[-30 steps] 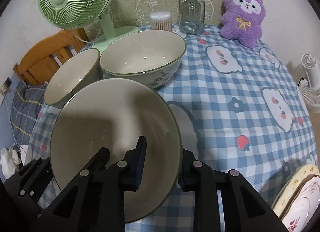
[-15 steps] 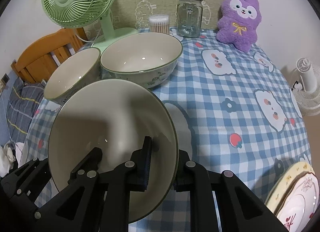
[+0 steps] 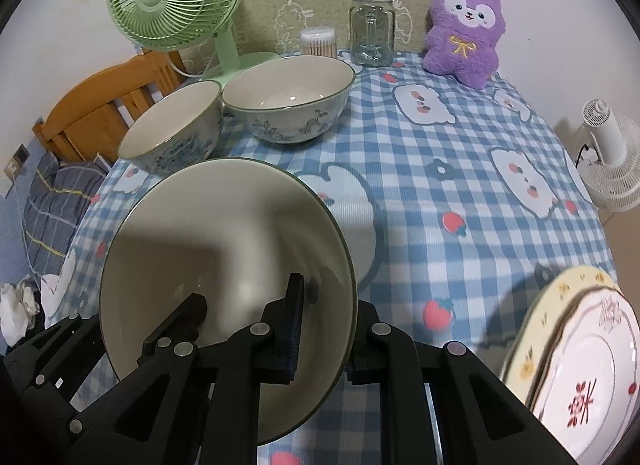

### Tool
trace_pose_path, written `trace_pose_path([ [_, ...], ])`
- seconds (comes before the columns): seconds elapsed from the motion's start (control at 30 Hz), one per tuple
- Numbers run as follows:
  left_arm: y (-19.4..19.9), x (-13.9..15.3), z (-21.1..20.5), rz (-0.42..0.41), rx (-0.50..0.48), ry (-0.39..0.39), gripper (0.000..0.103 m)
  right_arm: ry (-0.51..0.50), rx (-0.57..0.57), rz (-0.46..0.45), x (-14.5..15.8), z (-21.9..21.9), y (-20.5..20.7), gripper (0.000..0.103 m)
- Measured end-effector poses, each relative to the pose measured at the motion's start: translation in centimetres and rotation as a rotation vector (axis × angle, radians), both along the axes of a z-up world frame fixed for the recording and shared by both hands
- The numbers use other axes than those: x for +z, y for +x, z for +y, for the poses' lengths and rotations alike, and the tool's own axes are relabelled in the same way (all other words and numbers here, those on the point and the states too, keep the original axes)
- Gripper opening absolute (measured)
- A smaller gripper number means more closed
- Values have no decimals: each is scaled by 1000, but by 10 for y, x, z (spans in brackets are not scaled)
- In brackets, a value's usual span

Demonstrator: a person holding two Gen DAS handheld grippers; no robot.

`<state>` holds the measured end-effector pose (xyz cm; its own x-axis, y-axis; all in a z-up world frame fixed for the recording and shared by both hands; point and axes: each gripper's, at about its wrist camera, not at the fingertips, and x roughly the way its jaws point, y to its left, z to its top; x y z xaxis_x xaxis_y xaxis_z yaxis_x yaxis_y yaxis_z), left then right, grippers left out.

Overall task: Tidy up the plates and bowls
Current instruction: 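Lift the large cream bowl with both tools and lower it onto the cloth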

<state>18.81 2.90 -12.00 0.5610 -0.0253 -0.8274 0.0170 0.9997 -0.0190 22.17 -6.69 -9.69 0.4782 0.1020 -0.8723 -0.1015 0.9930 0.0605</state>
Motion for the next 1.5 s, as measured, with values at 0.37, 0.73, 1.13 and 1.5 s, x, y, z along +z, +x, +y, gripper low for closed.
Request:
trace_pose_path([
  [0.37,-40,-1,-5,4,-12,-10,23,16,-15,-2,3,-6,-46,20],
  [0.73,-71,1,-7,-8,-7,-15,23,13,-10,-15,9,-8,-79,20],
  [1.13,-77,-9,-8,8,-14,-27,23,11,-20,8,0,-11,-86,20],
  [1.5,-75,-4,-11,-4,-24,-26,34,8,-26,6,2,-12,-82,20],
])
